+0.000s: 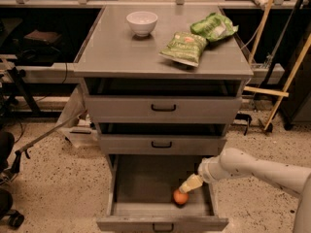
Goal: Pick orange from bottom drawer and place on counter
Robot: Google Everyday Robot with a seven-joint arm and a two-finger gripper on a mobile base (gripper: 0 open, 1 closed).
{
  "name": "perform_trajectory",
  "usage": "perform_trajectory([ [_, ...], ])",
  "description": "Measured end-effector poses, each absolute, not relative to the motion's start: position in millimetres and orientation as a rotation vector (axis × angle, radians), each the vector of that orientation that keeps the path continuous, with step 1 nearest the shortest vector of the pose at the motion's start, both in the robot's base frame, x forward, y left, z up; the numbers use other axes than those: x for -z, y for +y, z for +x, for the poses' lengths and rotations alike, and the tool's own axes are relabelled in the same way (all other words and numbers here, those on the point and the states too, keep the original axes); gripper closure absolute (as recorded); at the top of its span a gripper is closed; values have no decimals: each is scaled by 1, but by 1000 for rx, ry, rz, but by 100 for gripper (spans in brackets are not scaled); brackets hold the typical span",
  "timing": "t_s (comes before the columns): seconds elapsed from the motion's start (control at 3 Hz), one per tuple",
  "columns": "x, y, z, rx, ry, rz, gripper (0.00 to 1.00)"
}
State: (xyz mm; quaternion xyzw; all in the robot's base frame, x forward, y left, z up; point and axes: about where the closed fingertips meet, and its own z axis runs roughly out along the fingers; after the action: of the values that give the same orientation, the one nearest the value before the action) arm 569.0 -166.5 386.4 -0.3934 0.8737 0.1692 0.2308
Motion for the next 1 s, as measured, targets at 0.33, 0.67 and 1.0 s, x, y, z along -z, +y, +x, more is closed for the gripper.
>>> perform_trajectory([
  [0.33,-393,-168,592,-343,2349,-994,0],
  [0.67,-401,-170,611,-298,2299,-936,0],
  [1.0,-400,-170,611,-298,2299,-936,0],
])
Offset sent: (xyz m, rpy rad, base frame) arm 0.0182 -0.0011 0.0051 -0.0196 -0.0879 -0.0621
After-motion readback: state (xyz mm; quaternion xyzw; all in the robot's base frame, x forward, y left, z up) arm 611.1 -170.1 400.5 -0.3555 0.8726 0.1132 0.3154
